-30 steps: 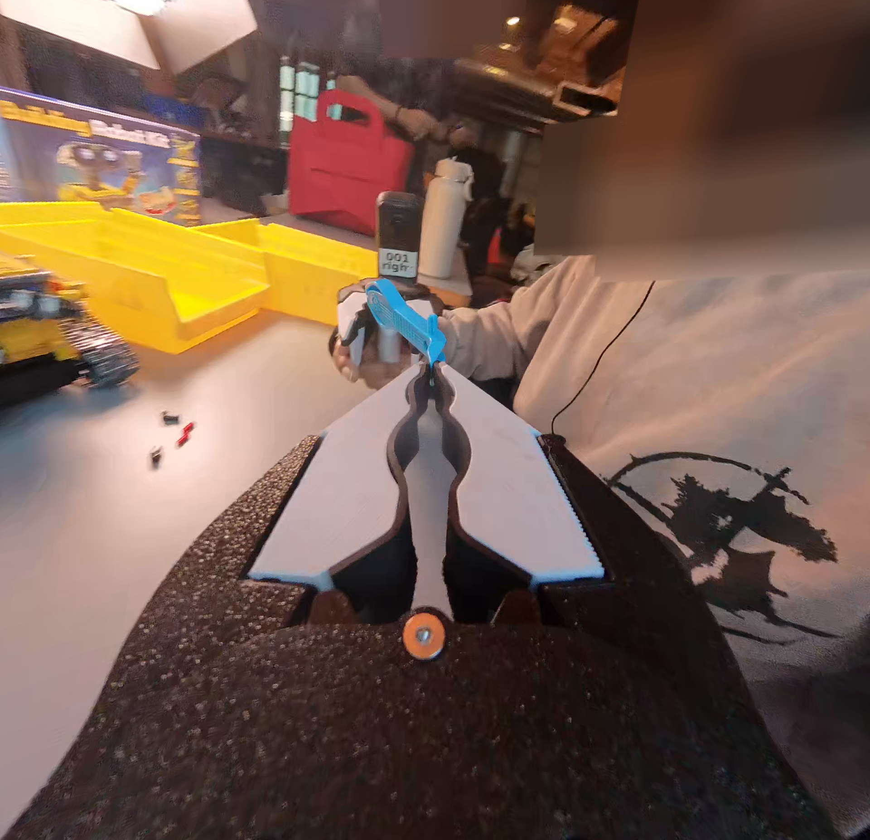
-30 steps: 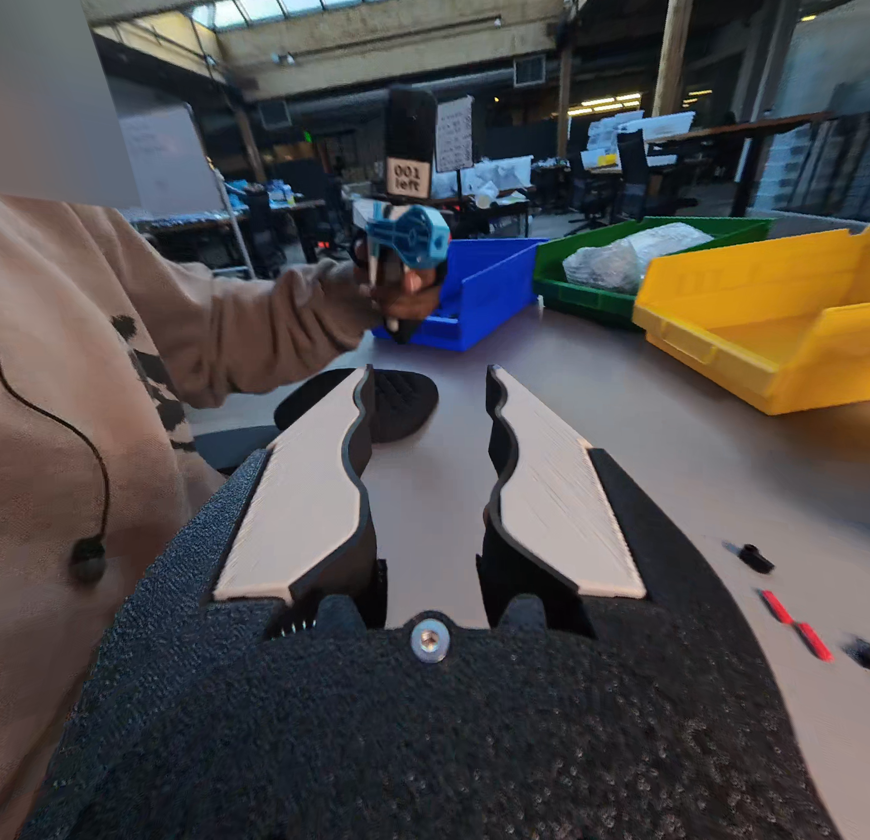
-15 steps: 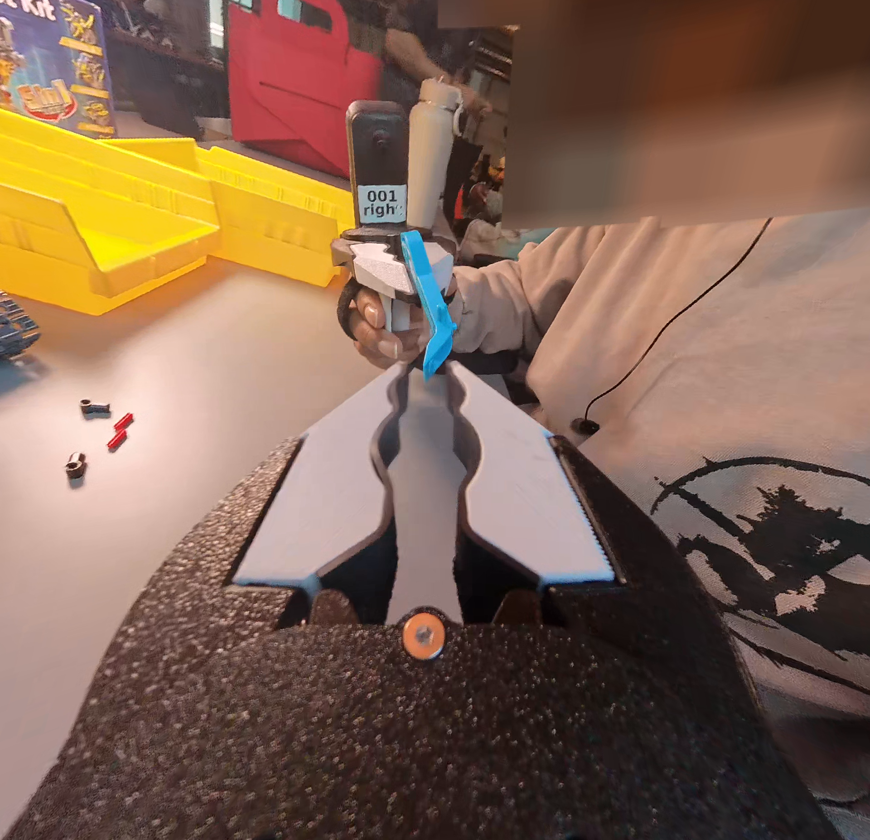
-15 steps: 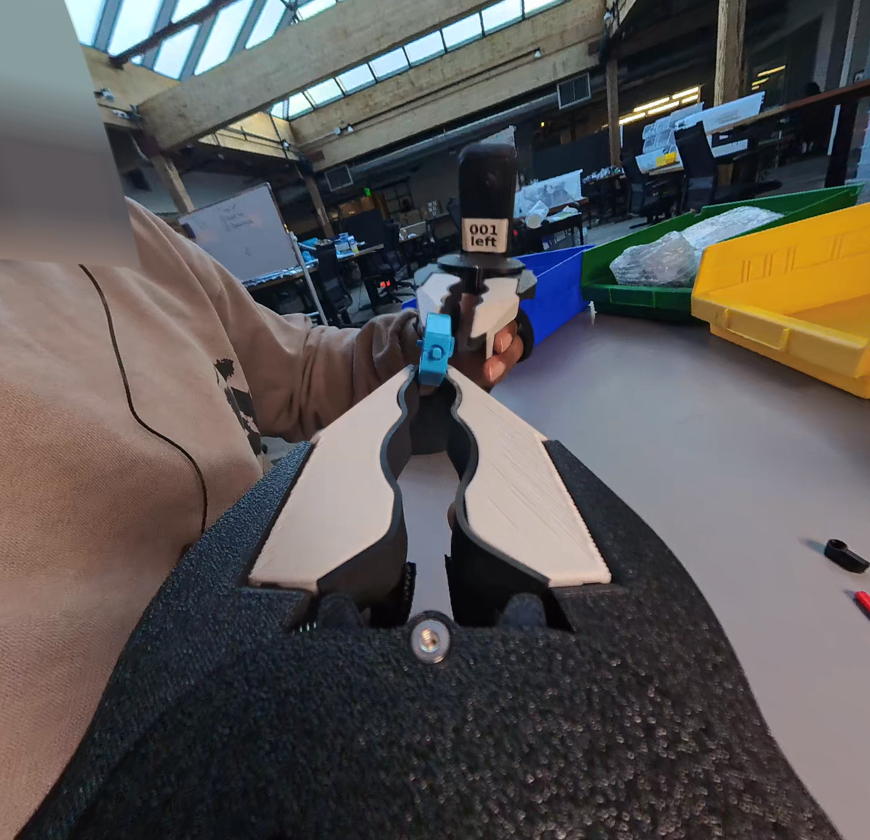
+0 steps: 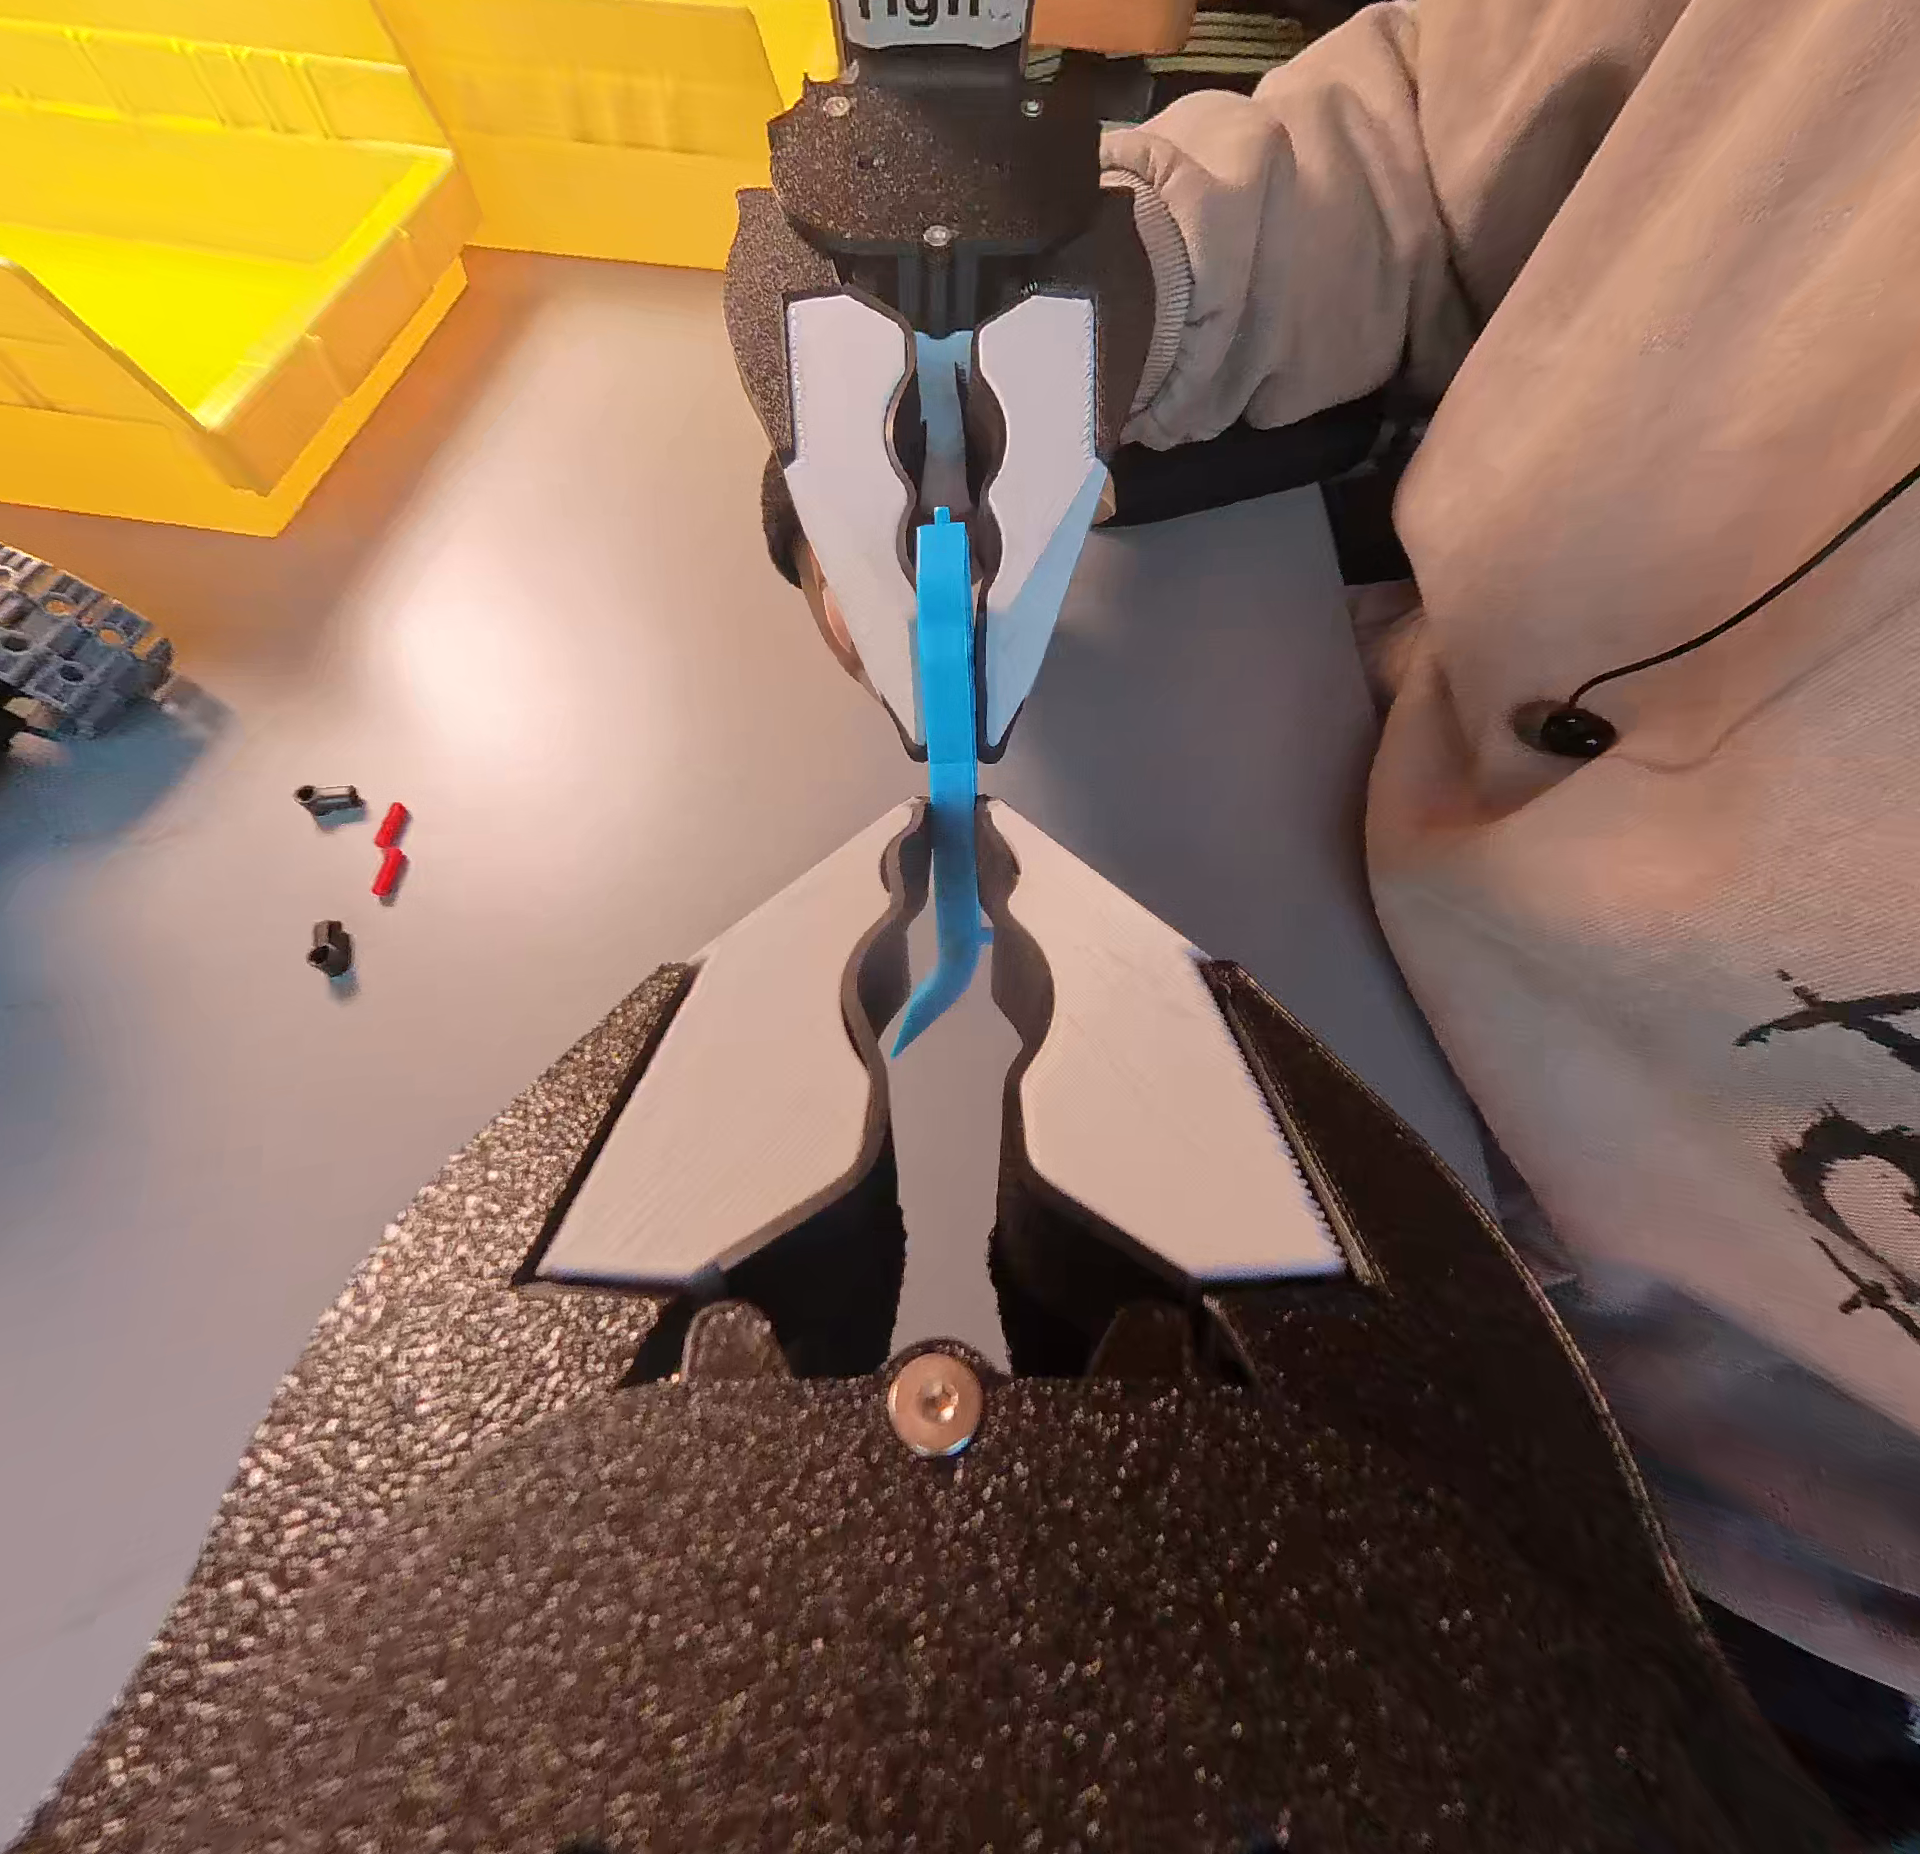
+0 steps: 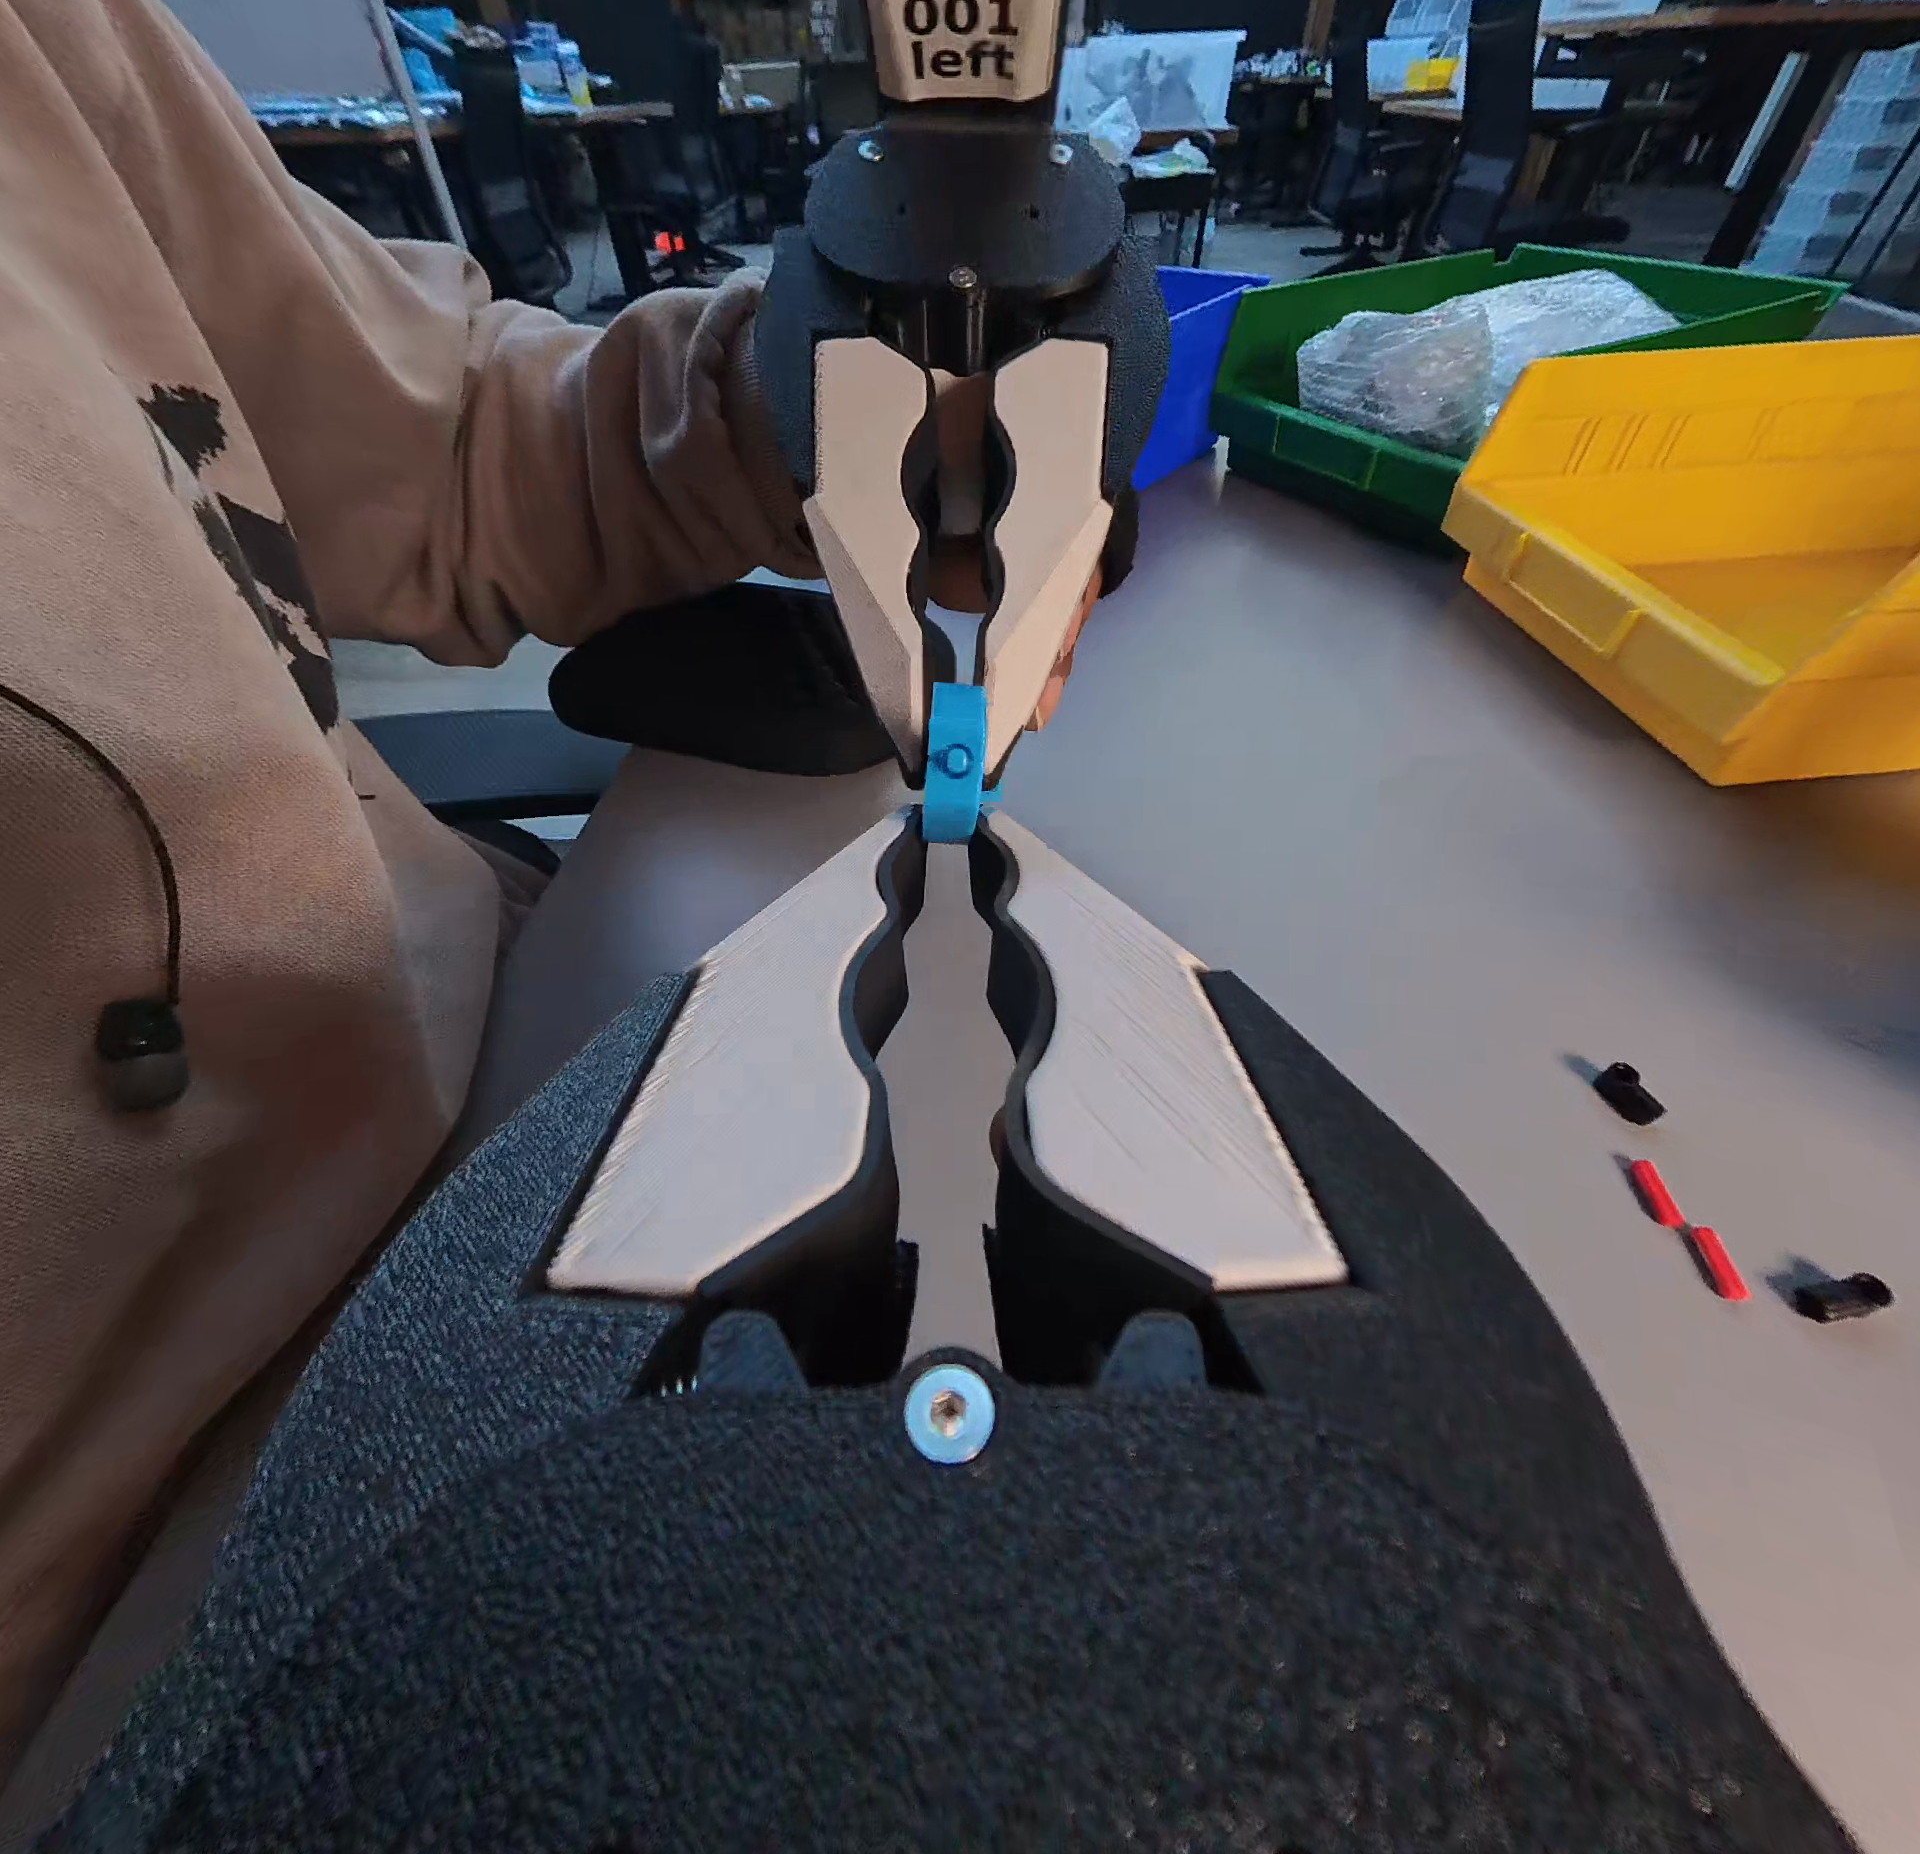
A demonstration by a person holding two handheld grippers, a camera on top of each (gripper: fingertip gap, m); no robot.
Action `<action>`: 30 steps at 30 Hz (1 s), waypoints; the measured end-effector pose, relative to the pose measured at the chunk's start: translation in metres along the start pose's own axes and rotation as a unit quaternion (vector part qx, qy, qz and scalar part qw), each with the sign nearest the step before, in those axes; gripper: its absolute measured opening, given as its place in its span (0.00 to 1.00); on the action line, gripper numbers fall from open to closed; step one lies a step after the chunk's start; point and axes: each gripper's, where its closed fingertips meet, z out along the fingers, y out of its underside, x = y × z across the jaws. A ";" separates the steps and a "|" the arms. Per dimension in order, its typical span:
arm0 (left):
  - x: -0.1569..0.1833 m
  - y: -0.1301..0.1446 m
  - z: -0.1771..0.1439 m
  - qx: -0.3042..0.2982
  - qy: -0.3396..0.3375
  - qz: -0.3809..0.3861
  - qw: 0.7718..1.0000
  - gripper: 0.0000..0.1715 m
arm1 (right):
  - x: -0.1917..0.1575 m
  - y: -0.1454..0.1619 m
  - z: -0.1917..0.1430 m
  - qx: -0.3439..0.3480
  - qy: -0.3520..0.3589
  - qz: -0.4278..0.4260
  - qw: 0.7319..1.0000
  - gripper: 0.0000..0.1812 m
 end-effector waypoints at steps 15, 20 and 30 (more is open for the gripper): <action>-0.266 0.028 -0.152 -0.088 -0.478 -0.125 0.865 0.04 | 0.084 -0.011 -0.068 0.067 0.197 0.034 0.977 0.22; -0.367 0.103 -0.169 -0.225 -0.487 -0.210 0.817 0.04 | 0.075 0.001 -0.058 0.029 0.190 -0.007 0.981 0.22; -0.442 0.187 -0.187 -0.361 -0.511 -0.223 0.747 0.05 | 0.086 0.003 -0.076 0.029 0.214 -0.012 0.976 0.21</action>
